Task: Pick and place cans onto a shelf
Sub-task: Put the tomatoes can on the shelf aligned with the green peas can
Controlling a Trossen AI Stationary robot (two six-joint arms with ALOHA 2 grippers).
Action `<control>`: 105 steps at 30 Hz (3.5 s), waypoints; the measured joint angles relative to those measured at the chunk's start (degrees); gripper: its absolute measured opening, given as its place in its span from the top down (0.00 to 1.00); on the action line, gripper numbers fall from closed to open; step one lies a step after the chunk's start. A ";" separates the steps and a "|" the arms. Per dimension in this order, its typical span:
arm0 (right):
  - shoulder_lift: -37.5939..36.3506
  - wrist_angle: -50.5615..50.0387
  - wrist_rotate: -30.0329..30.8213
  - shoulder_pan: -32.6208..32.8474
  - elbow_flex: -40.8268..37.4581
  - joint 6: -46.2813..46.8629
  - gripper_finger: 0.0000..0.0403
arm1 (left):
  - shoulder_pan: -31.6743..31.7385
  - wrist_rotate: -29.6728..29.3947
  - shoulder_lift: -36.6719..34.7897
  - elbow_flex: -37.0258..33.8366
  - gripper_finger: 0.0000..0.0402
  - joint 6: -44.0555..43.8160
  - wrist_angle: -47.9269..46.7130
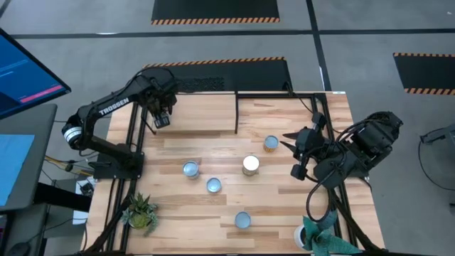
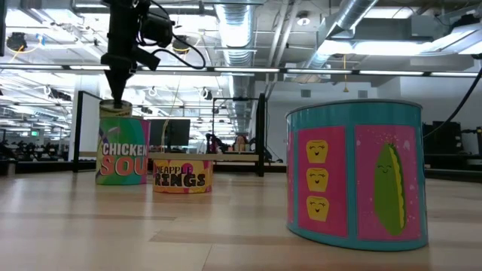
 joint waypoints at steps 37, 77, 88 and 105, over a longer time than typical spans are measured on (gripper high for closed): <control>-0.01 0.01 -0.20 0.07 0.00 0.01 0.71 | 0.38 -0.77 2.37 0.09 1.00 -2.21 -0.23; -0.02 0.00 -3.23 0.07 0.00 0.17 0.71 | 1.79 4.34 3.33 6.14 0.89 -1.89 0.56; -0.01 0.01 -3.26 0.63 -0.01 1.81 0.71 | -4.80 14.29 2.40 2.34 0.94 2.44 -3.17; 0.00 0.00 -3.19 -0.33 -0.01 1.50 0.71 | -5.68 2.70 2.45 -3.45 1.00 -1.01 3.60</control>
